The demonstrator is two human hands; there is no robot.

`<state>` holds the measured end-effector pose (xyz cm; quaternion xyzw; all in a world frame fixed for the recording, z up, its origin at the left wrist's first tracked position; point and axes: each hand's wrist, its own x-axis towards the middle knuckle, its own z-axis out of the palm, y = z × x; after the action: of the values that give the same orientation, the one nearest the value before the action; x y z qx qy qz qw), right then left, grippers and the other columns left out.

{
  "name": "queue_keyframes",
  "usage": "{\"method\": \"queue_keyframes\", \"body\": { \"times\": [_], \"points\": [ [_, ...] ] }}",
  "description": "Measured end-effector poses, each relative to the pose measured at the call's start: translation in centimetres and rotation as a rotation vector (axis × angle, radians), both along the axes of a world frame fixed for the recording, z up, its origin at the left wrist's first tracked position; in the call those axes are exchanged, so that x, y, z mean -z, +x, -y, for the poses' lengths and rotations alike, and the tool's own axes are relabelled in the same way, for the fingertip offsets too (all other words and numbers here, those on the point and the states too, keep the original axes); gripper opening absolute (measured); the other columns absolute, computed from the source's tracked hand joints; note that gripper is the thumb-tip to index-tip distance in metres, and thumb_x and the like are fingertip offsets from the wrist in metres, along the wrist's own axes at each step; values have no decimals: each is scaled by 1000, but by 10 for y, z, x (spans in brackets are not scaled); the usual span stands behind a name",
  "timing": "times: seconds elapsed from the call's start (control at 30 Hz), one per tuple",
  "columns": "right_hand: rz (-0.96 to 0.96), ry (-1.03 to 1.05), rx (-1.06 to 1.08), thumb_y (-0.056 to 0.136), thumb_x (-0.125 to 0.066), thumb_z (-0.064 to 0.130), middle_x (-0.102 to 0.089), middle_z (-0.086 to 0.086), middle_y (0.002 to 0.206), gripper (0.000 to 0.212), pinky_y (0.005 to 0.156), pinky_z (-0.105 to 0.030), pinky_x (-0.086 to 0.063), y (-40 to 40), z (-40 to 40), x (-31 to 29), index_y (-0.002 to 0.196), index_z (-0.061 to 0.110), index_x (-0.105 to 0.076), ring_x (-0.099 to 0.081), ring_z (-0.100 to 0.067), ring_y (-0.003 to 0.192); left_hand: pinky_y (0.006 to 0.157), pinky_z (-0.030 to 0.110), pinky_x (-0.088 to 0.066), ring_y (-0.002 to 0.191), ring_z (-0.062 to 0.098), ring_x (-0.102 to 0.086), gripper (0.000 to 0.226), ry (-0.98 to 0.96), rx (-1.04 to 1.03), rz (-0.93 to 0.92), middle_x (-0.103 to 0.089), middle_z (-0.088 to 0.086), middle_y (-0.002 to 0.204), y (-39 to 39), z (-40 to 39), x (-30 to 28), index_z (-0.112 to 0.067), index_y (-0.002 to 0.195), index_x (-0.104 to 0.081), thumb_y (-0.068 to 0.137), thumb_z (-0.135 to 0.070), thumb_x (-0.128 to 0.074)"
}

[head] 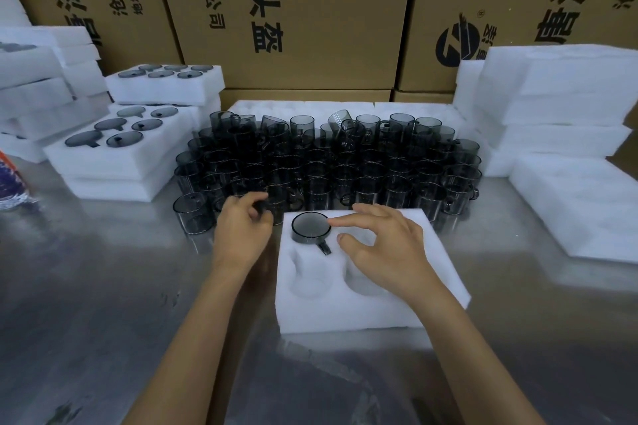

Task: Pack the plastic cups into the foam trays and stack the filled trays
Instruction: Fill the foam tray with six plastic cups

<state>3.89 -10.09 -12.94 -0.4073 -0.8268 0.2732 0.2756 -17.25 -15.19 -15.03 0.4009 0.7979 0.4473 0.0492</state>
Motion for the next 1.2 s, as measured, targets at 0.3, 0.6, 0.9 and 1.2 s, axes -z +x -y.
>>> {"method": "queue_keyframes", "body": {
  "times": [0.3, 0.6, 0.9, 1.2],
  "points": [
    [9, 3, -14, 92, -63, 34, -48, 19, 146, 29, 112, -28, -4, 0, 0, 0, 107, 59, -65, -27, 1, 140, 85, 31, -50, 89, 14, -54, 13, -14, 60, -211, -48, -2, 117, 6, 0, 1, -17, 105, -69, 92, -16, -68],
    [-318, -109, 1, 98, -58, 36, -61, 18, 122, 59, 104, -30, -42, 2, -2, -2, 143, 61, -30, -55, 3, 114, 93, 37, -52, 118, 18, -56, 15, 299, 344, -464, -54, -4, 141, 30, 2, -29, -13, 99, -70, 88, -3, -70],
    [-514, -136, 98, 99, -59, 25, -72, 7, 86, 15, 73, -11, -44, 6, -6, -4, 100, 40, -55, -64, -1, 89, 103, 6, -34, 133, 3, -44, 65, 342, 475, -460, -47, -19, 141, 66, 6, -35, -26, 141, -47, 87, 7, -64],
    [-545, -306, 79, 93, -67, 20, -49, -1, 55, 18, 59, -22, -41, 8, -4, -12, 78, 13, -59, -46, -15, 57, 96, 15, -45, 117, -7, -55, 65, 254, 483, 5, -54, -26, 133, 66, 3, -33, -51, 138, -48, 84, -29, -77]
  ]
}}
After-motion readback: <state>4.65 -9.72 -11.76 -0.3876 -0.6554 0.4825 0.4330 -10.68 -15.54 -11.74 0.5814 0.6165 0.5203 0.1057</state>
